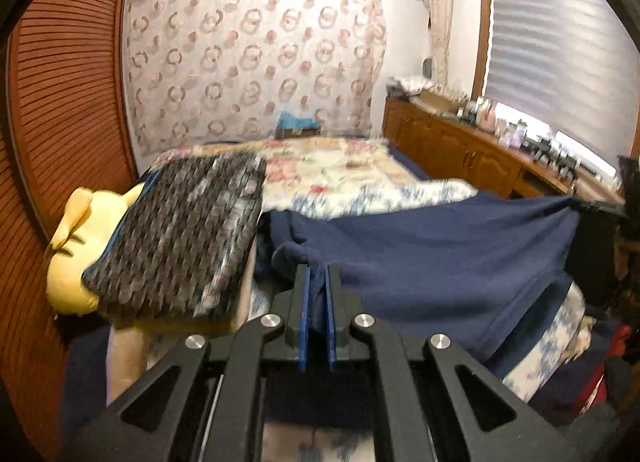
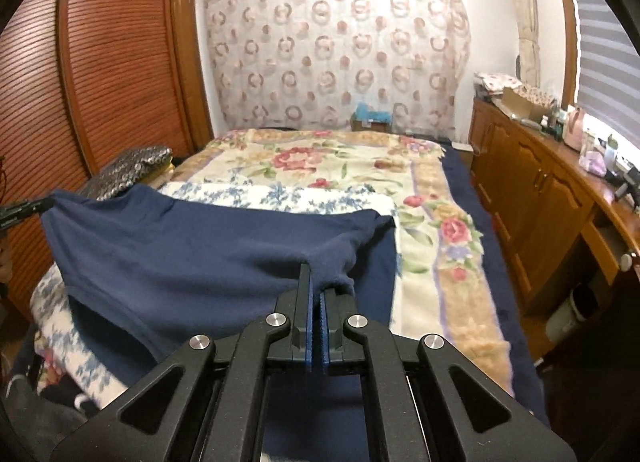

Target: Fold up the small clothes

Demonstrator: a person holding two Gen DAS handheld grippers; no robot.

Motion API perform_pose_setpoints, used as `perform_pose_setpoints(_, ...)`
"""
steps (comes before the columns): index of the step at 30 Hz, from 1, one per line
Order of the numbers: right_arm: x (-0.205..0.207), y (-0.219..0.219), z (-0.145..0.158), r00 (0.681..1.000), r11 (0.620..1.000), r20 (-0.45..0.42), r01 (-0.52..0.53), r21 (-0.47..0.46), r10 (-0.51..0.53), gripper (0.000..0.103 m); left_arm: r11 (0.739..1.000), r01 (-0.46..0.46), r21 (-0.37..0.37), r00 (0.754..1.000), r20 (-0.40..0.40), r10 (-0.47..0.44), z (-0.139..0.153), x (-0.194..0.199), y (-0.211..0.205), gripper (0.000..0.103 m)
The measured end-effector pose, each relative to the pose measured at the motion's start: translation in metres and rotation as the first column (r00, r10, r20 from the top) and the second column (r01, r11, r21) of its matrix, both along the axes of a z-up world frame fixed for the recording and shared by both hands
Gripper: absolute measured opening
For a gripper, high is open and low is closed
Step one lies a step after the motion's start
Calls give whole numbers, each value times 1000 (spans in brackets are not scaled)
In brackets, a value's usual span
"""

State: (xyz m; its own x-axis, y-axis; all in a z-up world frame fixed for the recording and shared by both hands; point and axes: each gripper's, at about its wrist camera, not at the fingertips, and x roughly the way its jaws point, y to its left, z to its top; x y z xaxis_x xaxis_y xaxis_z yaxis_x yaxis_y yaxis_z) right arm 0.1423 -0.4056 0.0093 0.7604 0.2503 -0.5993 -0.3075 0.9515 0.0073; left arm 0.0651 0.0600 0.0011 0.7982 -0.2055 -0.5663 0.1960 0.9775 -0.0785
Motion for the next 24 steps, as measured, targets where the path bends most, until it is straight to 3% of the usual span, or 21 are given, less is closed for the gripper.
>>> perform_pose_setpoints(5,-11,0,-54,991,997,-133,2,-78,-12,0,1000,-20,2,993,-119,21,-56,-2,2,6)
perform_pose_setpoints(9,-13,-4,-85,982,998,-183,25,-62,-36,0,999,-45,-26,985,-167,40,-79,-1,7,11)
perform_pose_setpoints(16,-19,0,-84,986,993,-147,62,-98,-76,19,996,-81,-41,979,-192,71,-90,-2,17,36)
perform_pose_setpoints(20,-23,1,-76,991,994,-111,70,-88,-80,35,995,-87,-48,965,-253,72,-106,3,14,37)
perform_pose_setpoints(24,-24,11,-75,993,993,-84,69,-98,-78,43,996,-91,-24,967,-241,82,-108,-1,6,38)
